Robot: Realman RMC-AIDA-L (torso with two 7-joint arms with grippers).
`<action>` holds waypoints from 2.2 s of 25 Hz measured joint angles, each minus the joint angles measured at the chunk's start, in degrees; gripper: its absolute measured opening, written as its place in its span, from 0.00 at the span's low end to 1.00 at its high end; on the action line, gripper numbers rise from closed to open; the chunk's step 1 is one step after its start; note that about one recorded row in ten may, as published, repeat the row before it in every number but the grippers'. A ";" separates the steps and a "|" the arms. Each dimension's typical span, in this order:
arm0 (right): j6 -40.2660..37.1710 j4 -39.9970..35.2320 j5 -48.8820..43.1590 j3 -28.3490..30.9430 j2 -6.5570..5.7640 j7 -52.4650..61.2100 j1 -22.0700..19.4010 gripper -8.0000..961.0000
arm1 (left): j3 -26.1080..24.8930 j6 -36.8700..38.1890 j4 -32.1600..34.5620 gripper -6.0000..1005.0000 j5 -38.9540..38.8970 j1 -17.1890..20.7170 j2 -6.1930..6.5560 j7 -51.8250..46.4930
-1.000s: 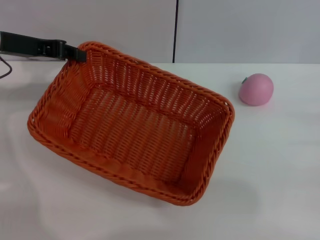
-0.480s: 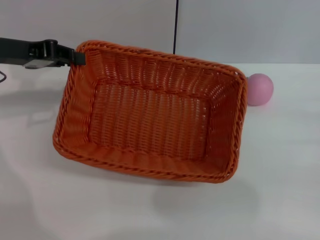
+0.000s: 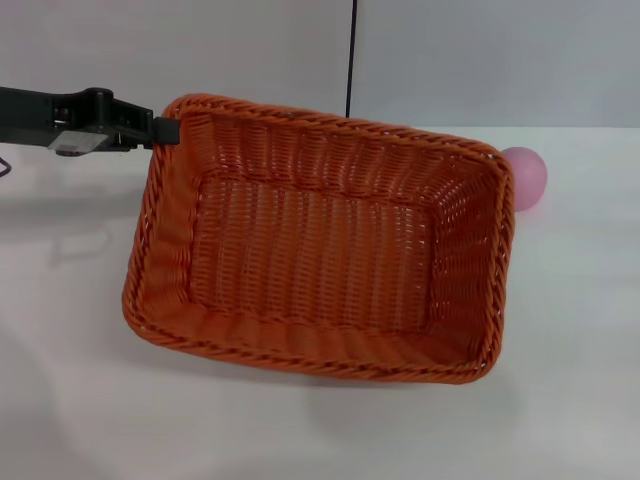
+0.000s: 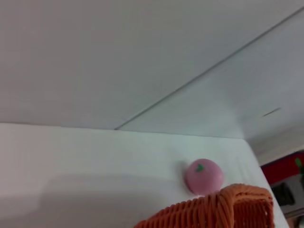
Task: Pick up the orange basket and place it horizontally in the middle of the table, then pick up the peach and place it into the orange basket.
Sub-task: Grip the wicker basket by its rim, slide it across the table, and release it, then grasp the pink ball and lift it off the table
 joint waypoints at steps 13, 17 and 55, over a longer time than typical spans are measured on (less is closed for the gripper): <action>0.30 0.01 0.00 0.00 0.00 0.00 0.05 0.72 | -0.48 1.17 -1.82 0.19 -0.60 1.80 -0.22 0.61; 0.30 0.14 0.00 -0.05 0.00 0.00 0.14 0.72 | -0.19 0.95 -2.83 0.19 -0.60 2.02 -0.57 1.64; 0.52 -1.26 -0.58 -5.45 -1.11 1.16 1.50 0.72 | -7.80 -7.78 -5.28 0.66 -7.23 4.32 -2.52 24.02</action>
